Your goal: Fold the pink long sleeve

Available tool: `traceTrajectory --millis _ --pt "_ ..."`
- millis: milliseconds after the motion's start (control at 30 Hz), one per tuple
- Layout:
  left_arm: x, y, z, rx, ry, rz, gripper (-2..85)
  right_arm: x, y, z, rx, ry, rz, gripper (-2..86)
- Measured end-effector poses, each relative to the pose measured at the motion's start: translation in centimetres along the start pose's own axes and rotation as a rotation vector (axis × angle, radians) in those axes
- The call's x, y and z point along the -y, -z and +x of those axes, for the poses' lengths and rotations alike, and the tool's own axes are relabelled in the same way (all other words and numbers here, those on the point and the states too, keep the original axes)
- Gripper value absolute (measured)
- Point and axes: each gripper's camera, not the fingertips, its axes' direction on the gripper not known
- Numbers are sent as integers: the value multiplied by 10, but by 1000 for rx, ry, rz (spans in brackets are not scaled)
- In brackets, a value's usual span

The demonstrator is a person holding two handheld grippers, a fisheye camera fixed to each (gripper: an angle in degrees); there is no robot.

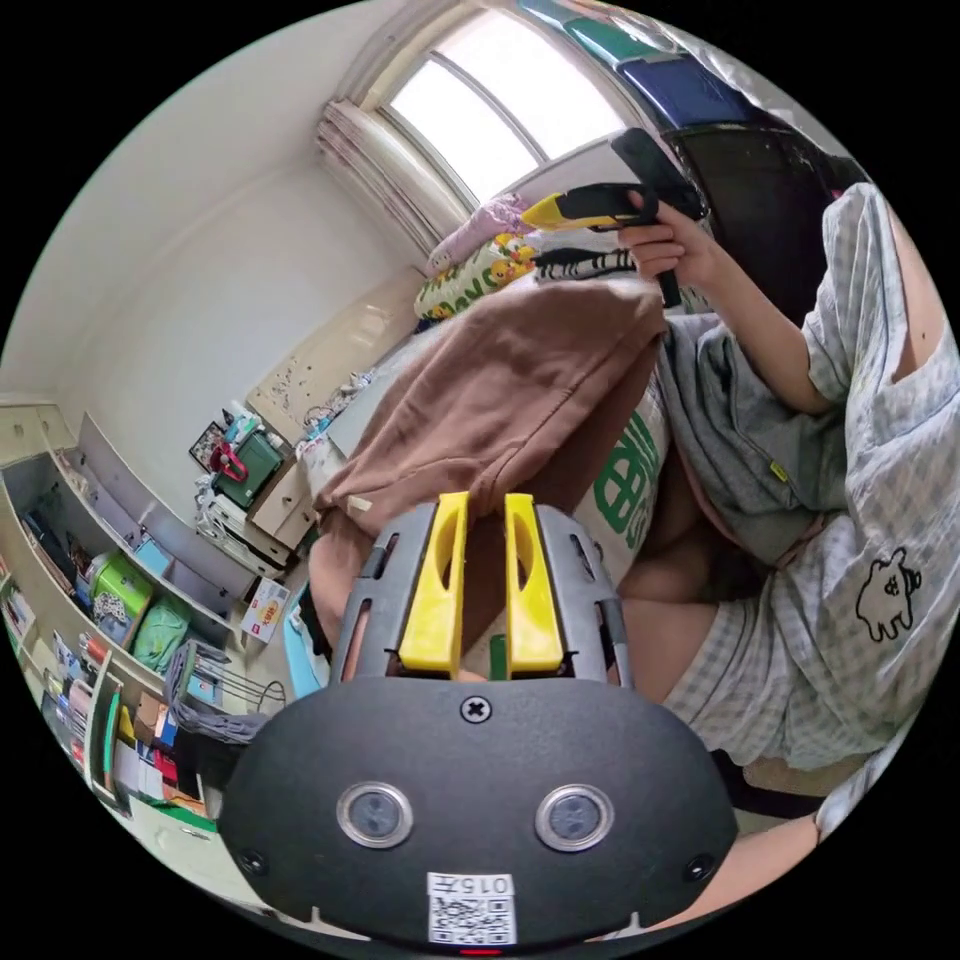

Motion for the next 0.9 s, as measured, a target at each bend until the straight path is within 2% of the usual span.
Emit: traceTrajectory --millis 133,300,433,600,900 --pt "-18 23 -56 -1 213 236 45 21 -19 -34 -125 62 -110 5" --pt "-35 9 -82 46 326 324 35 -5 -46 -85 -215 132 -248 52" --pt "-59 -12 -80 42 351 342 35 -43 -69 -124 -377 167 -289 65" --pt "-94 -31 -78 -11 369 320 38 -51 -97 -147 -448 221 -365 71" --pt "-154 -62 -57 -26 336 165 52 -56 -102 -158 -385 237 -431 85"
